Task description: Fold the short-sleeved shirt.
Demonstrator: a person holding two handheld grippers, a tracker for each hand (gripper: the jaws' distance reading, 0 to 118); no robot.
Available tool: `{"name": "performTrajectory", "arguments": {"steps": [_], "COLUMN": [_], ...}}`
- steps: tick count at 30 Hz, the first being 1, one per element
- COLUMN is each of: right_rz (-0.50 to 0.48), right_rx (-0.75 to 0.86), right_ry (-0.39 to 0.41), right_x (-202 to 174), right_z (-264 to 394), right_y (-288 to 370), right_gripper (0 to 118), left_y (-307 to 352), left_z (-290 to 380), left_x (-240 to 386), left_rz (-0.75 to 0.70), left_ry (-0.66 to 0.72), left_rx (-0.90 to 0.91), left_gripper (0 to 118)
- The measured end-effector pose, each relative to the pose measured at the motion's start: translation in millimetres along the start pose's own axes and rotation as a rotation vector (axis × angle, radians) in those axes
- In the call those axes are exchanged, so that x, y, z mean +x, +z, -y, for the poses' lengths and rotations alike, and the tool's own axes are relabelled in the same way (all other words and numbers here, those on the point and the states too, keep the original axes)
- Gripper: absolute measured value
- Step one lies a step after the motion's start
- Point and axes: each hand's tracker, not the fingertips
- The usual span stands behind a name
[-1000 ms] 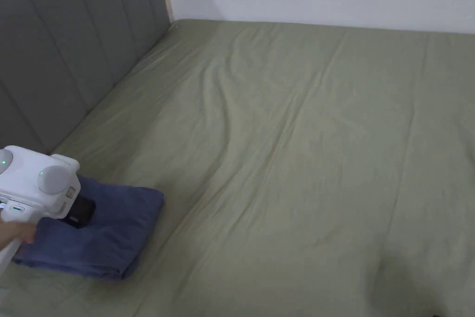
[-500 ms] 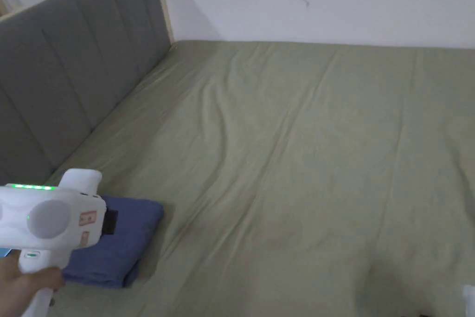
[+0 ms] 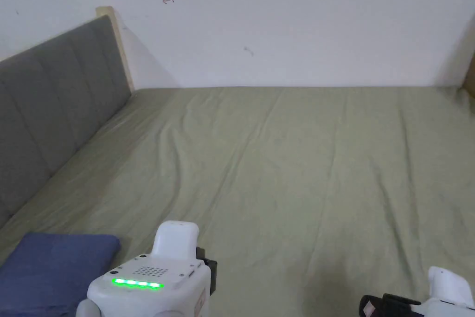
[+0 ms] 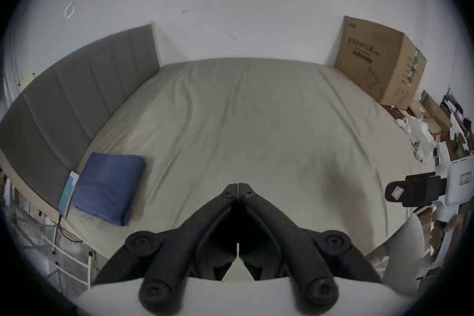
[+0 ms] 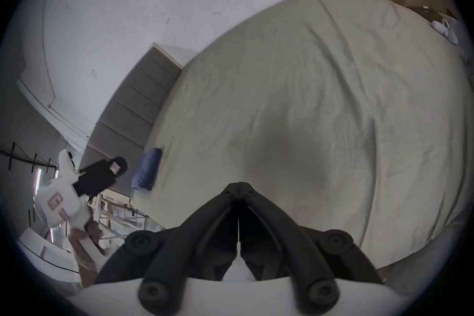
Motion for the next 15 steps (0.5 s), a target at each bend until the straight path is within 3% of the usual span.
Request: {"name": "performTrajectory", "arguments": {"steps": [4,8,13,15], "right_rz": [0.142,0.226,0.418,0.475], "right_rx": [0.147,0.329,0.589,0.642], "right_ry": [0.175,0.266,0.506,0.559], "right_x": [-20,-44,-92,-111], "right_z": [-16,-33,-44,-47], "right_y": [29,46,58,59], "right_gripper": [0,0,0,0], "left_y": [28,54,74,79], "left_z": [-19,-37,-62,-66], "left_x": [28,44,61,65], "left_rz": [-0.004,-0.057,-0.136,-0.134], "left_ry": [-0.006,-0.031,-0.058,-0.052], "left_rx": [0.124,0.277,0.437,0.450], "left_gripper": [0,0,0,0]}}
